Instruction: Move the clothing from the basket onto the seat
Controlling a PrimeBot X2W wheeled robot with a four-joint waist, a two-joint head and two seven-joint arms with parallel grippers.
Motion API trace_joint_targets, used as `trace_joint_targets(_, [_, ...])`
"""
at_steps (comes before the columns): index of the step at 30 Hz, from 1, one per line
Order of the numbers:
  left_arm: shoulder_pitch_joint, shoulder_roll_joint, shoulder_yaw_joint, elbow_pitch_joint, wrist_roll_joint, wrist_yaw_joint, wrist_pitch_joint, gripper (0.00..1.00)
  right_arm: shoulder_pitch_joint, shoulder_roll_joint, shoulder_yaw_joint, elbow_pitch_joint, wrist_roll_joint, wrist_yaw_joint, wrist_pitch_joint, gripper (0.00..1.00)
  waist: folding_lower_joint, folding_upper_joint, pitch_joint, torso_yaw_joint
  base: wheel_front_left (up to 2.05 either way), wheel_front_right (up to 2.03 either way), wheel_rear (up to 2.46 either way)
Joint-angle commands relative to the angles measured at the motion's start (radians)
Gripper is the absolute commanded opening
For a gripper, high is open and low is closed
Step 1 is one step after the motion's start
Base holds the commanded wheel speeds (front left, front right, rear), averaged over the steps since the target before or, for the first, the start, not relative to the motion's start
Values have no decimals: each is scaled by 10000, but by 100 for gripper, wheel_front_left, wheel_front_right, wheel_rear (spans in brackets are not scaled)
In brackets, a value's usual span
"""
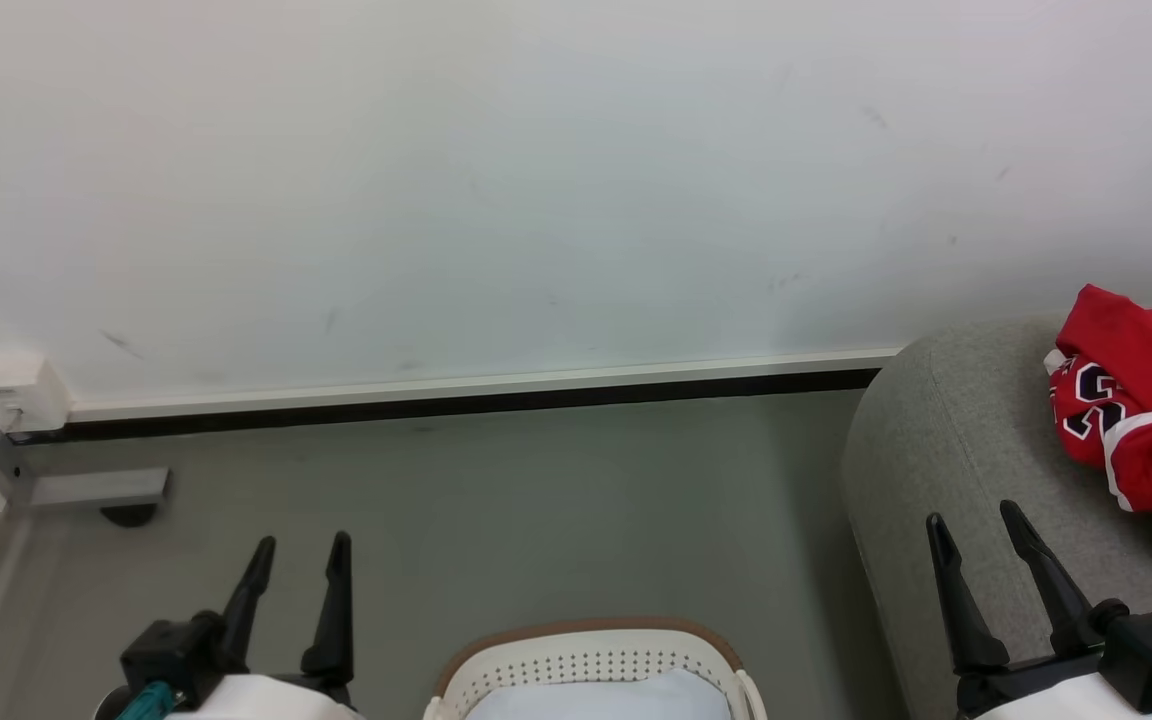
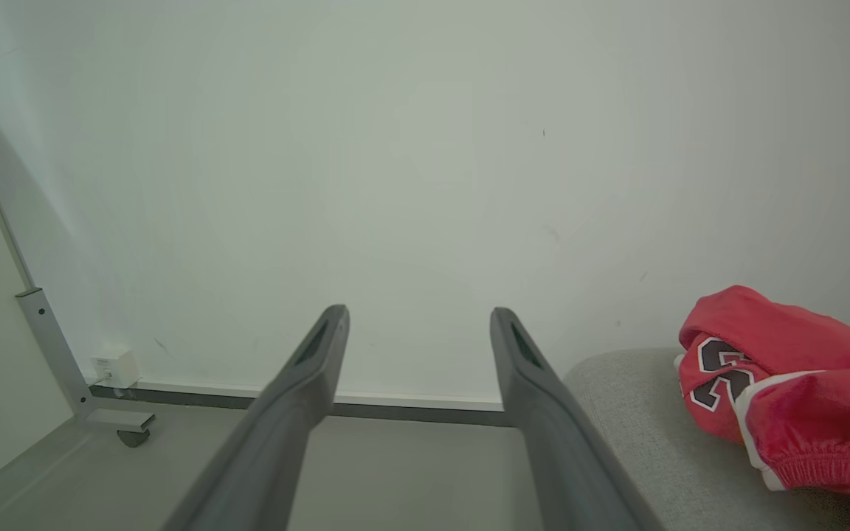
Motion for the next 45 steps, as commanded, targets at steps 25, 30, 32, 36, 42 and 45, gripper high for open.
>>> trace_joint_targets(25, [-9, -695, 939, 585, 808, -825, 6, 0, -5, 239, 77, 285, -45, 0, -8, 0, 1, 0, -99, -21, 0, 0, 0])
trace_joint_targets(30, [-88, -745, 1115, 832, 190, -839, 300, 0, 52, 319, -39, 407, 577, -1, 182, 0, 1, 0, -88, 2, 0, 0, 0])
trace_joint_targets(32, [-116, -752, 1172, 830, -193, -847, 426, 0, 36, 342, -121, 413, 934, -1, 287, 0, 1, 0, -81, 16, 0, 0, 0])
trace_joint_targets(36, [-118, -765, 1223, 760, -940, -861, 608, 0, 4, 382, -279, 426, 1606, -2, 486, 0, 1, 0, -66, 43, 0, 0, 0])
trace_joint_targets(42, [-94, -785, 1280, 571, -1987, -805, 837, 0, -39, 440, -494, 438, 2554, -3, 762, 0, 1, 0, -43, 83, 0, 0, 0])
trace_joint_targets(45, [-80, -794, 1318, 468, -2479, -761, 954, 0, -59, 466, -597, 441, 3002, -4, 892, 0, 1, 0, -32, 103, 0, 0, 0])
